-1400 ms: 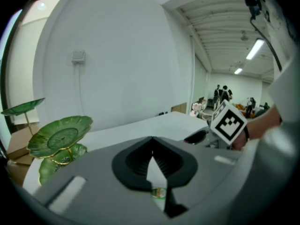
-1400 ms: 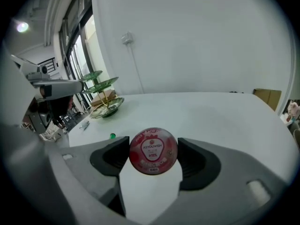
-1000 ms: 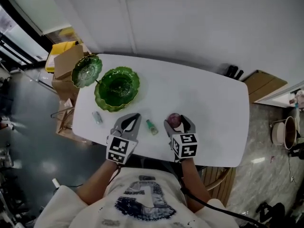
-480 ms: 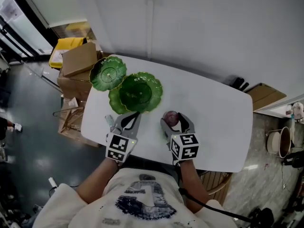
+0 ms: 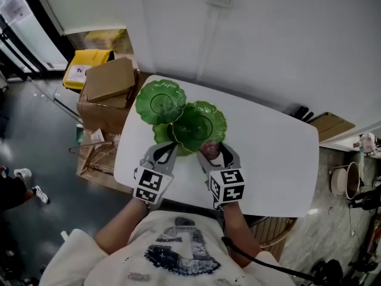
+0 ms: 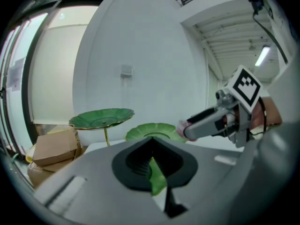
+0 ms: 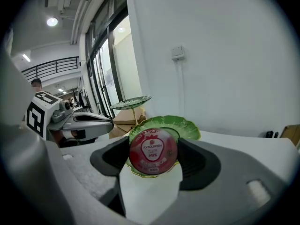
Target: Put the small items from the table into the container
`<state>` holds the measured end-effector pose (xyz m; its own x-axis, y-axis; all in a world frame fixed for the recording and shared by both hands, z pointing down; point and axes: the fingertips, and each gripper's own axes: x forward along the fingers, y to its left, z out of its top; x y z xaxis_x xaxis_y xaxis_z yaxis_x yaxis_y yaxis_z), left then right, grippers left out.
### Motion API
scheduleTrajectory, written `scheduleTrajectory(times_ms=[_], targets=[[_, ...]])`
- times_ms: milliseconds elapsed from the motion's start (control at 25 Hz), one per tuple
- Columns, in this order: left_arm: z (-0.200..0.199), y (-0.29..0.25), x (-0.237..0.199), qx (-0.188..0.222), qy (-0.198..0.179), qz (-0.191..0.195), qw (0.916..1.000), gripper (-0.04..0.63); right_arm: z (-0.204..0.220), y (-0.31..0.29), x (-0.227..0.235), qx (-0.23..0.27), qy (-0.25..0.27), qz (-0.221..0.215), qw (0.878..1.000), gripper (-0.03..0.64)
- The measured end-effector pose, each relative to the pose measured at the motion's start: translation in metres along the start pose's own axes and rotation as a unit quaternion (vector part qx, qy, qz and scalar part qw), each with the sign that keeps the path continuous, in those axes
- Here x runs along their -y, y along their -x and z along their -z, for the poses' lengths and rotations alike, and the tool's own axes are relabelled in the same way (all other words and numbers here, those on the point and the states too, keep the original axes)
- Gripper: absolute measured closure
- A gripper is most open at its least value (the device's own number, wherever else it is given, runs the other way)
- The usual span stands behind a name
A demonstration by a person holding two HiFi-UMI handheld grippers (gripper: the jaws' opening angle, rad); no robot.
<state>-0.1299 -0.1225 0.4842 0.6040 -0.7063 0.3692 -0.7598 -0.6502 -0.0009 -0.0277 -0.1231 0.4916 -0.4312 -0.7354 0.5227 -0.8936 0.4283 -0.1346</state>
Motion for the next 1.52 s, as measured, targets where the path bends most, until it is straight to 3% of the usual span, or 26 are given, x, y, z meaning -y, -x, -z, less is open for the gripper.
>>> scheduleTrajectory(times_ms=[480,1520], targets=[[0.004,0.011,-0.035,0.012,0.004,0.029,0.9995,0.606,-0.011,-0.043,-0.027,-0.04,0.053,0.031,0.997,0.299],[-0.002,-0.006,-0.039,0.012,-0.001,0.06,0.9981,0.606,0.008,-0.076,-0.014,-0.111,0.067,0.051,0.99,0.298]])
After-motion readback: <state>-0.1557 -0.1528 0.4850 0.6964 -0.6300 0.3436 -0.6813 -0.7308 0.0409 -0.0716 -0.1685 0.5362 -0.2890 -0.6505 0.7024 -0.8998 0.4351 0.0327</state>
